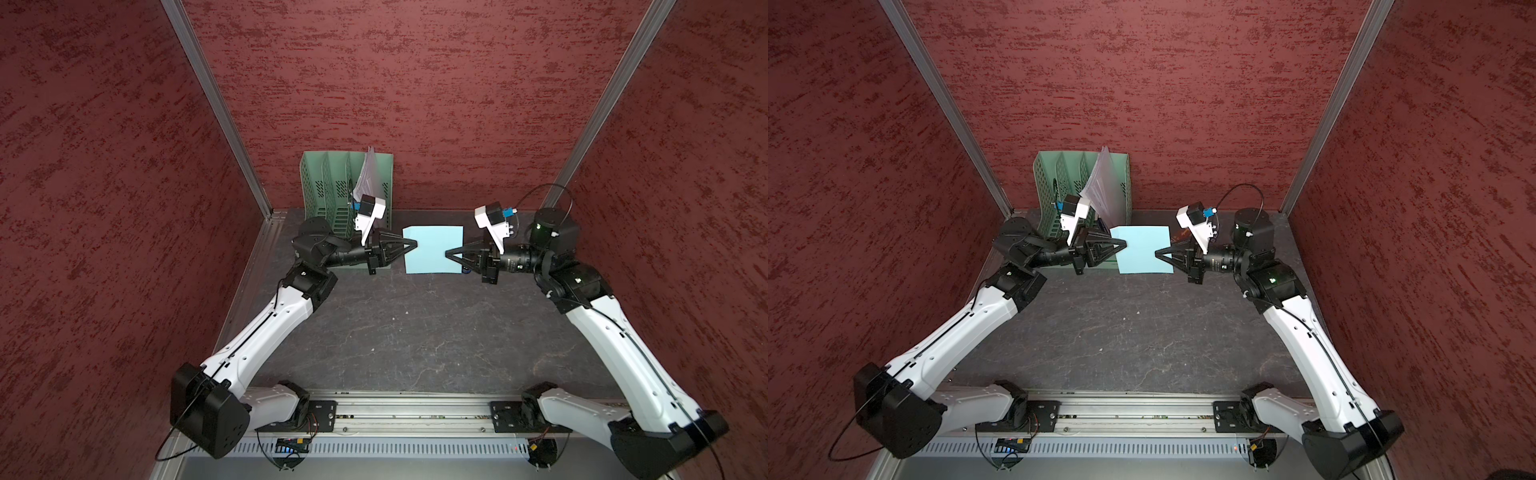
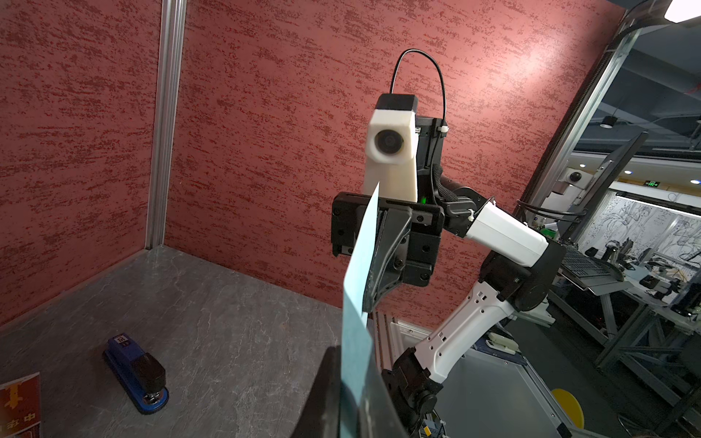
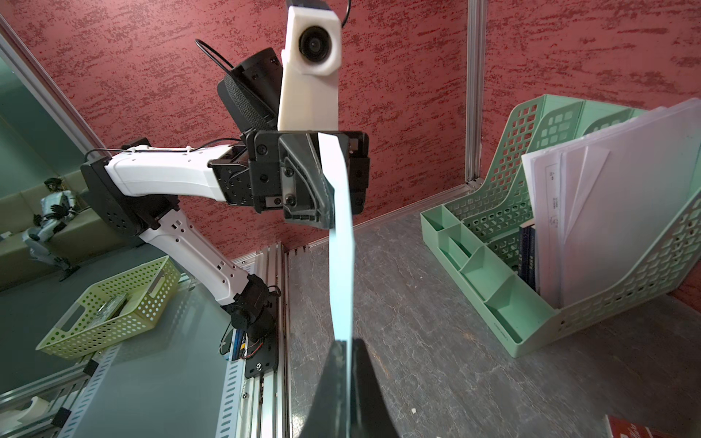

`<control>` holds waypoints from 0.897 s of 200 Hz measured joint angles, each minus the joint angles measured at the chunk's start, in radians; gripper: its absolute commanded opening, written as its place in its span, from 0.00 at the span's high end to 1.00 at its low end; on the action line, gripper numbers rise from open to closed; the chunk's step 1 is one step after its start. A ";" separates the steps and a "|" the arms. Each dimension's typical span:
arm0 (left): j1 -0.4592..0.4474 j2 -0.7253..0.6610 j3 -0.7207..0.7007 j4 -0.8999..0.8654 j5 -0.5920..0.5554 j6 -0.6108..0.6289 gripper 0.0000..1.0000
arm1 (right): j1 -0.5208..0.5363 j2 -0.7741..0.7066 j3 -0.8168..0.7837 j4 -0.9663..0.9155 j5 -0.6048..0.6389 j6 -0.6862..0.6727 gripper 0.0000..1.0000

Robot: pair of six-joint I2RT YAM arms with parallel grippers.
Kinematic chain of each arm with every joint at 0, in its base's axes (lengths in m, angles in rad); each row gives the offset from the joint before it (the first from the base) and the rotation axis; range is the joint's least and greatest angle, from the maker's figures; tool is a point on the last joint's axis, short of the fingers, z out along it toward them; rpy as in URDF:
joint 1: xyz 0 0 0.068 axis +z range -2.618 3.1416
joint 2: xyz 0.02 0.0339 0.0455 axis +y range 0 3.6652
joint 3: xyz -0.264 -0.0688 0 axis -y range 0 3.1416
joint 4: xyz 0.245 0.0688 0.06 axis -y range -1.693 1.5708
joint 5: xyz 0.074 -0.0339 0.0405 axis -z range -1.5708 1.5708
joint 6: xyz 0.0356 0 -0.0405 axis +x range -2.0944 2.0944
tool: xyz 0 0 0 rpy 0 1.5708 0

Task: Fold the square paper along the opposite sides
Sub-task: Pick up the paper from the center of the board.

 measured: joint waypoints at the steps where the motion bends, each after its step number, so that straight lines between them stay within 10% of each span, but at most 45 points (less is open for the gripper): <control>1: 0.000 0.000 0.000 0.000 0.000 0.000 0.92 | 0.000 0.000 0.000 0.000 0.000 0.000 1.00; 76: 0.001 0.000 -0.002 0.006 0.000 -0.004 1.00 | 0.000 0.000 0.000 0.000 -0.001 0.000 1.00; 95: 0.001 0.000 -0.002 0.007 0.000 -0.004 1.00 | 0.000 0.000 0.000 -0.002 -0.003 0.002 0.45; 122: 0.003 0.000 0.016 -0.018 0.006 0.002 1.00 | 0.000 -0.001 0.000 -0.004 -0.005 -0.009 0.13; 179: 0.012 -0.026 0.178 -0.280 0.056 0.134 1.00 | 0.002 -0.046 0.058 -0.147 0.051 -0.107 0.07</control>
